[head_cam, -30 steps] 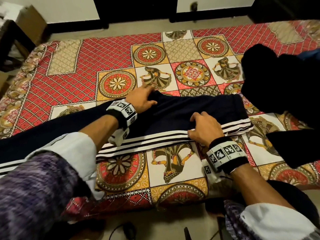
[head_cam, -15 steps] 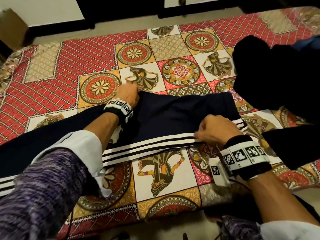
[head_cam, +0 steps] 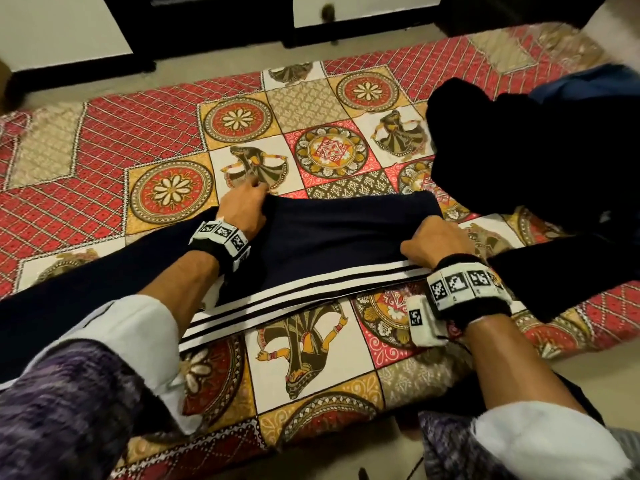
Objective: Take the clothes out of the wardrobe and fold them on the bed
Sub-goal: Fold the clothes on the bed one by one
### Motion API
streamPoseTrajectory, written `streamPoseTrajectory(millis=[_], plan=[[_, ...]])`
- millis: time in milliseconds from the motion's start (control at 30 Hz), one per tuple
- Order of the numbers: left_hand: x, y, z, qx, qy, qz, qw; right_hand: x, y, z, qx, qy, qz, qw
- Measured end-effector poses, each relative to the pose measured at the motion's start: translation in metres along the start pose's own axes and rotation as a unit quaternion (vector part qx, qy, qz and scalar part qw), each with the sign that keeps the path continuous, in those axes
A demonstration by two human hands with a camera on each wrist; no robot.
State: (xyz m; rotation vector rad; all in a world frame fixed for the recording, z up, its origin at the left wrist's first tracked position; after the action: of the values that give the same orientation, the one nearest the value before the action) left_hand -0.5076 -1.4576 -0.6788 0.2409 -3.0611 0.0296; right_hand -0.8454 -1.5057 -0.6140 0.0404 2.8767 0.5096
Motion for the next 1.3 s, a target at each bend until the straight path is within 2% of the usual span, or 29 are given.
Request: streamPoseTrajectory(millis=[67, 100, 133, 200, 233, 300, 367, 467, 633, 700, 767, 833, 900, 933, 967, 1000, 1033, 1067, 1133, 1200, 1233, 1300], plan=[[0.011, 0.005, -0.007, 0.049, 0.032, 0.042, 0.997, -0.004, 0.001, -0.010, 0.102, -0.048, -0.041, 0.993], [0.020, 0.008, -0.008, 0.065, 0.038, 0.085, 0.994, -0.009, 0.001, -0.012, 0.145, -0.079, -0.090, 0.982], [0.030, 0.013, -0.006, 0.068, 0.039, 0.135, 0.988, -0.016, 0.000, -0.011, 0.159, -0.093, -0.150, 0.971], [0.049, 0.023, 0.003, 0.048, 0.039, 0.212, 0.975, -0.025, -0.004, 0.003, 0.087, -0.060, -0.234, 0.966], [0.055, 0.025, 0.007, 0.037, 0.039, 0.220, 0.974, -0.024, -0.007, 0.013, 0.026, -0.018, -0.226, 0.974], [0.057, 0.022, 0.015, 0.010, 0.039, 0.171, 0.984, -0.014, -0.014, 0.026, -0.047, 0.049, -0.170, 0.983], [0.054, 0.010, 0.017, -0.022, 0.018, 0.100, 0.995, -0.005, -0.020, 0.031, -0.041, 0.063, -0.139, 0.987], [0.051, -0.007, 0.016, -0.070, -0.047, 0.034, 0.996, 0.003, -0.023, 0.035, -0.035, 0.058, -0.110, 0.992], [0.009, -0.007, 0.011, -0.102, -0.137, -0.046, 0.984, 0.021, -0.021, 0.032, -0.081, 0.027, -0.040, 0.996], [-0.017, -0.002, 0.001, -0.125, -0.181, -0.104, 0.970, 0.020, -0.021, 0.033, -0.086, 0.014, -0.026, 0.996], [-0.037, 0.006, -0.014, -0.116, -0.210, -0.149, 0.959, 0.016, -0.019, 0.036, -0.077, 0.013, -0.015, 0.997], [-0.045, 0.016, -0.025, -0.020, -0.162, -0.120, 0.979, 0.010, -0.015, 0.030, -0.040, 0.028, -0.020, 0.999], [-0.032, 0.030, -0.031, 0.092, -0.053, -0.009, 0.994, -0.005, -0.010, 0.019, 0.048, 0.039, -0.090, 0.994], [-0.015, 0.039, -0.030, 0.118, -0.004, 0.067, 0.991, -0.014, -0.007, 0.017, 0.086, 0.036, -0.145, 0.985], [0.004, 0.047, -0.025, 0.114, 0.031, 0.137, 0.983, -0.022, -0.004, 0.019, 0.095, 0.030, -0.194, 0.976], [0.023, 0.053, -0.016, 0.080, 0.045, 0.187, 0.978, -0.026, -0.001, 0.025, 0.072, 0.028, -0.224, 0.972], [0.037, 0.057, -0.003, 0.031, 0.041, 0.209, 0.977, -0.026, 0.000, 0.033, 0.030, 0.038, -0.227, 0.973], [0.044, 0.056, 0.010, -0.014, 0.023, 0.206, 0.978, -0.022, -0.002, 0.042, -0.010, 0.061, -0.211, 0.976], [0.037, 0.045, 0.023, -0.057, 0.018, 0.131, 0.990, -0.010, -0.006, 0.054, -0.042, 0.105, -0.173, 0.978], [0.022, 0.028, 0.022, -0.087, 0.045, 0.030, 0.995, -0.002, -0.010, 0.059, -0.036, 0.113, -0.160, 0.980], [0.018, 0.020, 0.019, -0.109, 0.047, 0.003, 0.993, -0.001, -0.011, 0.061, -0.033, 0.115, -0.158, 0.980], [0.010, 0.010, 0.013, -0.135, 0.039, -0.009, 0.990, -0.001, -0.011, 0.064, -0.030, 0.120, -0.160, 0.979]])
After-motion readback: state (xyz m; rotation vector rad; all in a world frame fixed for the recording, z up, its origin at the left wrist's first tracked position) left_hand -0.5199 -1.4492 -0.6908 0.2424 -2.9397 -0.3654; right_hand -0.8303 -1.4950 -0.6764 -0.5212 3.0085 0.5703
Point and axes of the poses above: each hand's wrist, its own y-axis away from the middle knuckle, its own z-axis out of the palm, x = y × z, the point moved 3 cm from there along -y, towards the middle knuckle, and after that the axes turned 4 degrees about -y, right-handed, at the moved point
